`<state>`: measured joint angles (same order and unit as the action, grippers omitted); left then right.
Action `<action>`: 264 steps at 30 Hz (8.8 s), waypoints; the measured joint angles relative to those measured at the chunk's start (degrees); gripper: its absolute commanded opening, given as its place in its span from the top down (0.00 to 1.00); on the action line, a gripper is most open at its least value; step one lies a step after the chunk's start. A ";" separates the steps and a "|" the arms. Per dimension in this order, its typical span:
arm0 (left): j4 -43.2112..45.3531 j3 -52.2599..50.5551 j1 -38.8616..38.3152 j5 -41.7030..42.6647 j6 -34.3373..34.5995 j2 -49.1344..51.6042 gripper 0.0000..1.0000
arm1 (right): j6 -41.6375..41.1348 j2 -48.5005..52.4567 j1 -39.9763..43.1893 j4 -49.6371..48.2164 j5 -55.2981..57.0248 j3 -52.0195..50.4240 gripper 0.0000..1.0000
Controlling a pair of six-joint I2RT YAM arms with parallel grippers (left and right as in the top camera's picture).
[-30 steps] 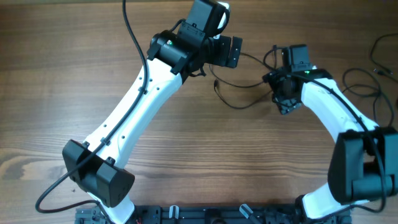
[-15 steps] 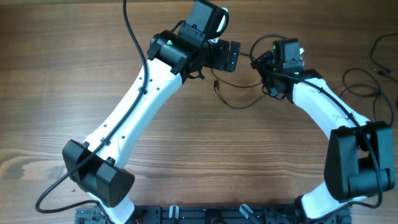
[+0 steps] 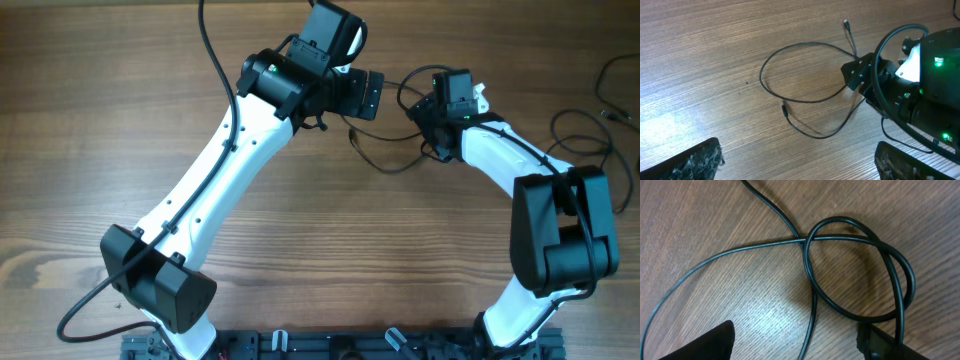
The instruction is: Untangle cables
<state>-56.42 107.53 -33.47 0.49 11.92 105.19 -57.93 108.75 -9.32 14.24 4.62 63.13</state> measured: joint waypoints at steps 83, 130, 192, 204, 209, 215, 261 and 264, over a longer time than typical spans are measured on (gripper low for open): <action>-10.03 -0.17 5.46 -6.78 -0.33 -3.61 0.00 | 3.19 7.02 1.27 -14.95 -15.06 7.13 0.96; -14.25 -0.07 17.00 -3.61 1.29 -12.20 0.00 | 10.36 6.88 -1.38 -11.61 -14.40 9.25 0.95; 28.72 -0.28 5.38 36.61 31.10 2.78 0.65 | 6.97 -30.01 -0.87 -2.99 -27.58 10.08 0.96; 28.63 -0.28 5.46 36.20 45.07 2.82 0.43 | 6.97 -30.01 0.00 -2.97 -23.78 10.08 0.96; 32.04 -0.28 5.07 36.17 42.27 2.84 0.33 | 6.97 -30.01 0.26 -3.15 -22.62 10.08 0.96; 30.86 -0.22 3.06 35.98 23.06 2.82 0.39 | 6.99 -29.68 0.66 -4.04 -21.14 10.03 0.96; 16.90 -0.26 9.11 27.85 9.11 2.95 0.00 | 8.72 -28.20 6.05 30.49 -13.09 9.88 0.00; 16.94 -0.26 9.07 27.89 9.11 2.95 0.00 | 4.50 -25.31 6.05 34.21 -8.39 8.24 0.00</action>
<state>-39.48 107.26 -24.40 28.38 21.04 108.14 -53.43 83.44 -3.27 48.45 -3.77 71.37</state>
